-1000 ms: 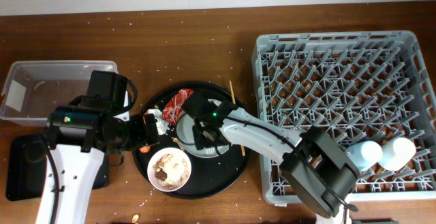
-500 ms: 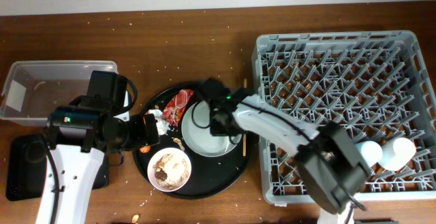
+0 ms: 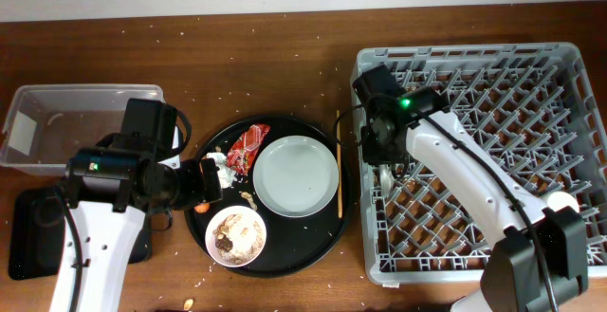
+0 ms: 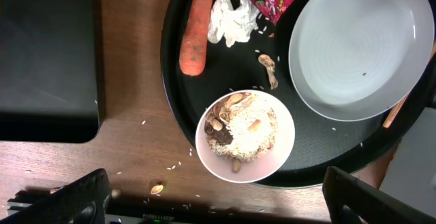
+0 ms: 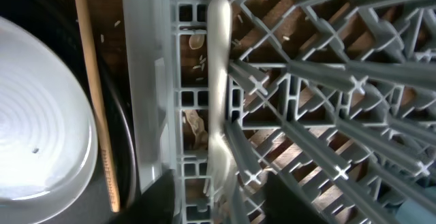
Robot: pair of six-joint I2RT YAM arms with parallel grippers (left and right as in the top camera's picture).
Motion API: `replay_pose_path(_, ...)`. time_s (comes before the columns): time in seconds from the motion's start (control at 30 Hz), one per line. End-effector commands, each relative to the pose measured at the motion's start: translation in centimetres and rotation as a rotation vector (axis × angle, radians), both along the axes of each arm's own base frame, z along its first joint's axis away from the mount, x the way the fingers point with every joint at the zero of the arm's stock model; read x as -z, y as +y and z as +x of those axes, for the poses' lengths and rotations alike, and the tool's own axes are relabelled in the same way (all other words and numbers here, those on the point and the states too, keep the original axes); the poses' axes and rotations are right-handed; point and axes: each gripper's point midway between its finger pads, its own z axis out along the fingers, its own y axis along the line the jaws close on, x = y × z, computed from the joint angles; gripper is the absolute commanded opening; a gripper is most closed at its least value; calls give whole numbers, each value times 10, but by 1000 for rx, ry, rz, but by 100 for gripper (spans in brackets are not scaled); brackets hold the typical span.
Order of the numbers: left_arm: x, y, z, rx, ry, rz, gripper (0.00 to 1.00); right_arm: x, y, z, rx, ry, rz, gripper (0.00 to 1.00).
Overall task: Sort waste into correct bins and load items into the dishwasher rack
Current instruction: 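Grasp the white fork with the right gripper and drop it in the rack, then grasp the white plate with the right gripper and stand it in the rack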
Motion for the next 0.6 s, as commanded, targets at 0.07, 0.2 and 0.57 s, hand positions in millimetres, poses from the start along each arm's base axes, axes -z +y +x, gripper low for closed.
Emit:
replay_pose_path(0.07, -9, 3, 2, 4, -36, 12, 99, -31, 58, -19, -159, -95, 75, 45)
replay_pose_path(0.2, -9, 3, 2, 4, -36, 12, 99, -9, 106, -29, -69, -88, 131, 30)
replay_pose_path(0.57, -9, 3, 2, 4, -36, 12, 99, 90, 123, -64, 278, 265, 121, 55)
